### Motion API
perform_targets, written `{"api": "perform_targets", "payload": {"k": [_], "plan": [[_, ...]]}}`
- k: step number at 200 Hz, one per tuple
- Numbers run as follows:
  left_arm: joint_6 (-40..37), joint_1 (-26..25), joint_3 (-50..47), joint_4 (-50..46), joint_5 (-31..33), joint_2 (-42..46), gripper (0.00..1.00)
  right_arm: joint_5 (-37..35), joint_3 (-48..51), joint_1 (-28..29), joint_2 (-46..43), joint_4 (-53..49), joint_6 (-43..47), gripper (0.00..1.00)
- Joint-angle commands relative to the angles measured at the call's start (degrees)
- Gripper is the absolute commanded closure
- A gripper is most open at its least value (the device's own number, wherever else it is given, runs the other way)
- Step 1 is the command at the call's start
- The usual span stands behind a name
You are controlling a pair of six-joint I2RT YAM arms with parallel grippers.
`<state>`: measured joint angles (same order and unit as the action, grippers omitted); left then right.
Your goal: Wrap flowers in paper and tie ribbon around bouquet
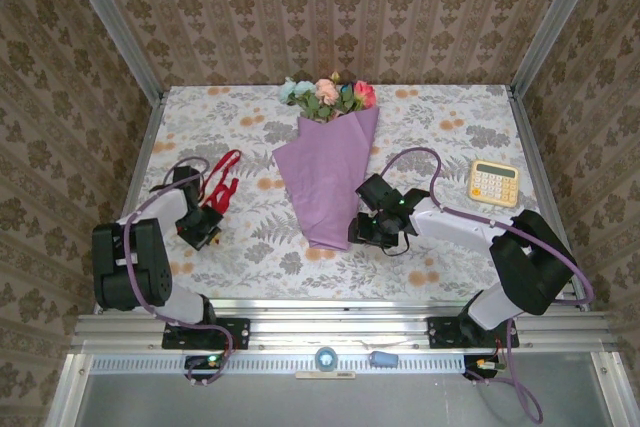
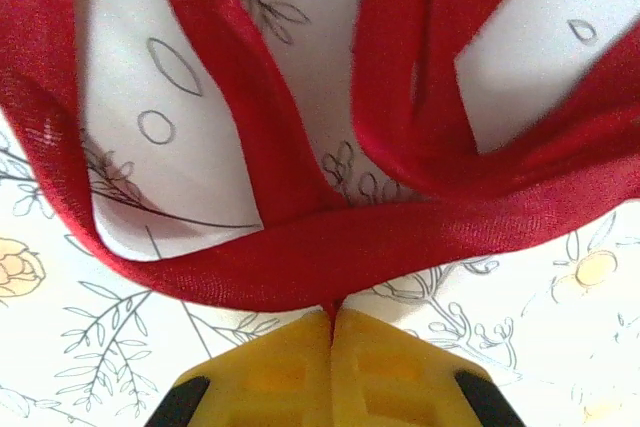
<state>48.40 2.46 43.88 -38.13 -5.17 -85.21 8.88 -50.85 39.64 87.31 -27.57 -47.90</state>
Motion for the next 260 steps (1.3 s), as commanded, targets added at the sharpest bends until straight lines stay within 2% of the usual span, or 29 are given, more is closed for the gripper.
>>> {"api": "perform_targets", "payload": {"k": [1,24,50,73,114,153,181,192,204,220,236,260], "plan": [[4.9,-3.5,0.0,-2.4,-3.1,4.4,1.00,-2.8,-2.2,-0.2,-0.7,-2.7,0.8,0.53],[14.7,-13.1,4.8,-4.6,-5.0,12.8,1.00,-3.9,-3.3,-0.9,-1.7,-4.6,1.9,0.53],[26.0,-25.7,11.7,-4.1,-4.7,16.1,1.00,-4.4,-4.3,-3.2,-3.6,-6.3,3.4,0.53],[31.7,-36.0,18.2,-1.5,-2.8,14.4,1.00,-4.3,-4.7,-6.7,-5.8,-8.0,4.9,0.53],[35.0,-45.8,29.1,9.3,-2.2,5.1,1.00,-2.9,-4.0,-13.1,-11.2,-10.6,7.2,0.53],[34.9,-53.0,42.7,18.5,-4.8,-7.8,1.00,-1.8,-1.5,-17.9,-16.4,-12.5,7.7,0.53],[37.6,-55.9,47.8,27.7,-11.4,-18.3,1.00,-1.2,1.3,-20.2,-21.1,-12.7,7.1,0.55],[37.0,-56.3,51.6,28.3,-14.9,-23.4,0.94,-1.3,2.6,-20.3,-22.8,-13.0,6.4,0.58],[37.8,-56.7,54.1,31.4,-17.9,-27.6,0.81,-1.1,4.6,-20.3,-24.6,-12.7,4.7,0.59],[38.7,-57.1,56.5,33.1,-19.6,-30.6,0.68,-0.6,7.7,-20.3,-26.7,-11.8,2.0,0.60],[37.1,-56.9,57.5,31.4,-19.6,-30.0,0.58,0.2,10.1,-20.2,-28.0,-10.6,-0.8,0.60],[33.6,-55.1,53.6,27.8,-18.3,-25.0,0.50,0.5,10.6,-19.0,-27.4,-8.6,-4.2,0.60]]}}
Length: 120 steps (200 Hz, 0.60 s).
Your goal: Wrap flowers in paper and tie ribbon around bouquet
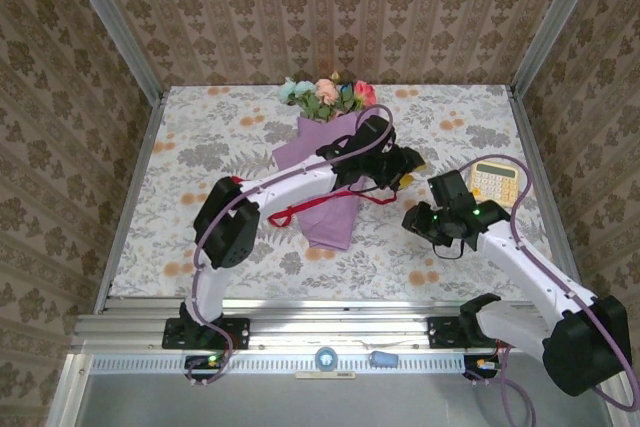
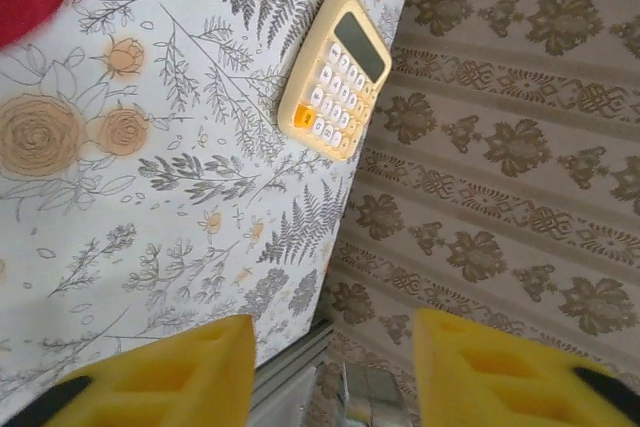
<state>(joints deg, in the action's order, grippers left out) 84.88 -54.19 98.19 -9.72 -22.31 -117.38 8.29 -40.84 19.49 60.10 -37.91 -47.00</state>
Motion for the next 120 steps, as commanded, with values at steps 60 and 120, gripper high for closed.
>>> {"api": "perform_targets", "payload": {"k": [60,120], "plan": [[-13.9,14.1,-19.2,-23.2,8.9,26.5,0.52,-0.7,-9.4,6.6,14.2,4.5,-21.4,0.58],[-24.4,34.4,-34.3,-31.1,13.8,34.6,0.53,-1.8,-34.9,15.0,41.5,1.0,-36.6,0.55]]}}
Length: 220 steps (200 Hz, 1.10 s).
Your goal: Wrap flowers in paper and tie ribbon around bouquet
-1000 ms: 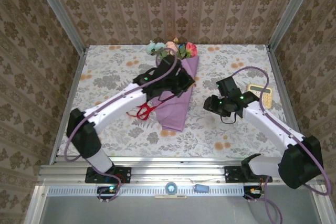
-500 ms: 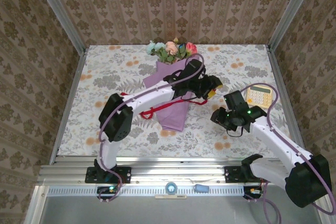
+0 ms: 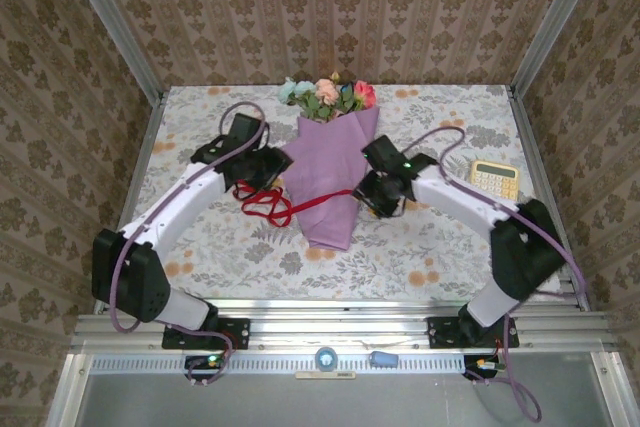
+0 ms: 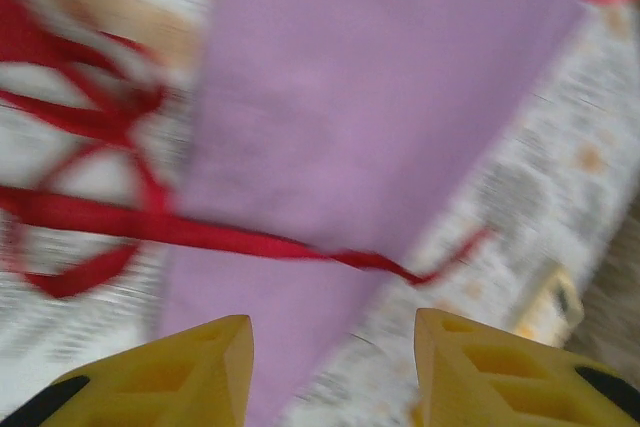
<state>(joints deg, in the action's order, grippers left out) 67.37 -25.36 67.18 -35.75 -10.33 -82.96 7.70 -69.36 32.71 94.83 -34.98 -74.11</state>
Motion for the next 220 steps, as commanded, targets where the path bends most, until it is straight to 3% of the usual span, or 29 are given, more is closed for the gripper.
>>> {"api": "perform_targets", "payload": {"k": [1,36,91,106,121,173,220], "plan": [[-7.1,5.7,-3.5,-4.9,1.7,0.2,0.53,-1.3,-6.7,1.8,7.2,-1.9,-9.6,0.55],[-9.5,11.7,-4.2,-2.8,-0.3,-3.1,0.52,-2.0,-15.8,1.8,16.8,-2.3,-13.2,0.54],[-9.3,12.7,-4.3,-0.8,-2.0,-5.1,0.52,-1.4,-19.8,1.9,24.0,-4.0,-18.7,0.60],[-9.2,12.7,-4.5,-0.6,-2.5,-4.8,0.52,-1.3,-20.5,1.5,25.2,-2.7,-18.8,0.72],[-9.3,12.7,-4.6,-0.8,-2.6,-4.2,0.52,-2.4,-22.5,1.3,25.4,-3.9,-17.8,1.00],[-8.2,12.8,-7.0,-0.5,-2.0,-0.9,0.50,-15.7,-31.0,3.2,12.1,-12.7,-4.0,1.00],[-5.7,11.5,-7.7,0.6,-0.6,-1.0,0.47,-21.0,-24.0,1.9,-5.1,-16.2,6.4,1.00]]}}
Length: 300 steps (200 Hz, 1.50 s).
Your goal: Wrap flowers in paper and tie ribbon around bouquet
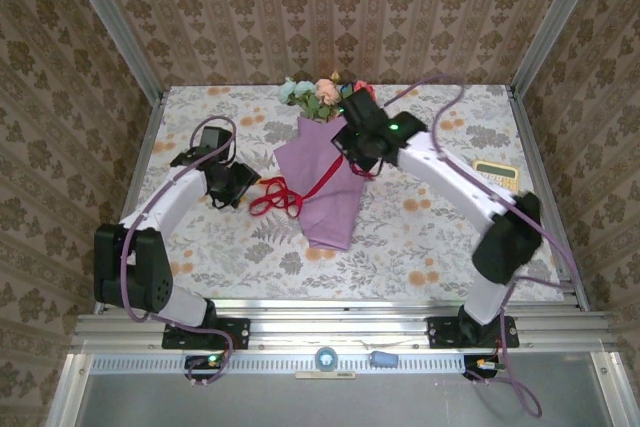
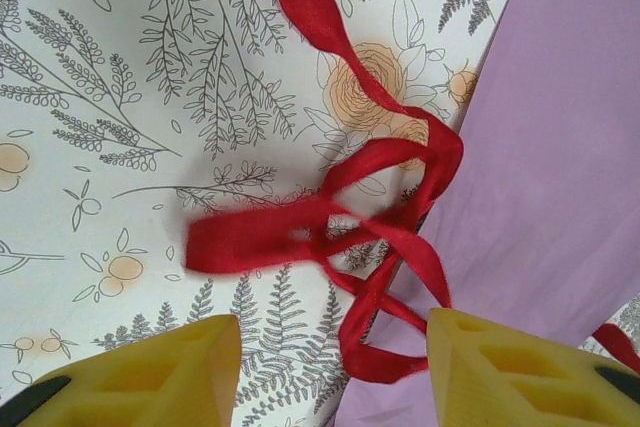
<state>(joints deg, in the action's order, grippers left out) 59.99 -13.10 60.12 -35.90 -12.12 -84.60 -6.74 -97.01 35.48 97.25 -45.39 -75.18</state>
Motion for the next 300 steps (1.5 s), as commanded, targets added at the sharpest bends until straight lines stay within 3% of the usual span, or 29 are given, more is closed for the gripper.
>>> {"api": "perform_targets", "payload": {"k": [1,35,69,126,196,235,254,274,284,300], "plan": [[1.7,-0.8,-0.7,0.7,1.2,0.6,0.47,-6.6,3.8,-0.9,-7.9,-5.9,7.6,1.00],[5.5,-4.4,-0.1,2.8,2.9,-2.2,0.46,-7.9,14.1,-3.7,-19.0,-6.7,9.4,1.00],[8.8,-11.1,3.5,1.5,5.2,-6.9,0.42,-2.6,21.9,-12.5,-24.3,-5.1,12.9,1.00],[9.2,-17.2,10.4,-2.2,9.6,-16.2,0.39,7.0,27.3,-24.2,-22.2,-4.0,18.3,1.00],[5.3,-15.7,12.0,2.6,11.0,-22.7,0.42,7.9,26.3,-34.8,-17.9,-3.1,22.4,1.00],[4.9,-15.6,13.4,4.1,10.0,-27.3,0.55,7.4,24.3,-36.7,-15.0,-3.7,23.3,1.00],[4.9,-15.5,12.4,3.3,10.3,-27.1,0.72,7.4,24.1,-38.5,-15.3,-3.1,23.2,1.00],[5.6,-13.8,8.8,3.7,12.1,-23.4,0.95,7.5,22.7,-39.9,-14.6,-3.5,24.2,1.00],[5.9,-13.4,6.1,5.1,13.8,-19.8,1.00,7.5,22.0,-40.3,-14.2,-3.7,24.7,1.00],[5.5,-9.3,3.5,5.9,13.8,-14.9,1.00,7.5,21.4,-40.9,-13.9,-3.7,25.1,1.00]]}}
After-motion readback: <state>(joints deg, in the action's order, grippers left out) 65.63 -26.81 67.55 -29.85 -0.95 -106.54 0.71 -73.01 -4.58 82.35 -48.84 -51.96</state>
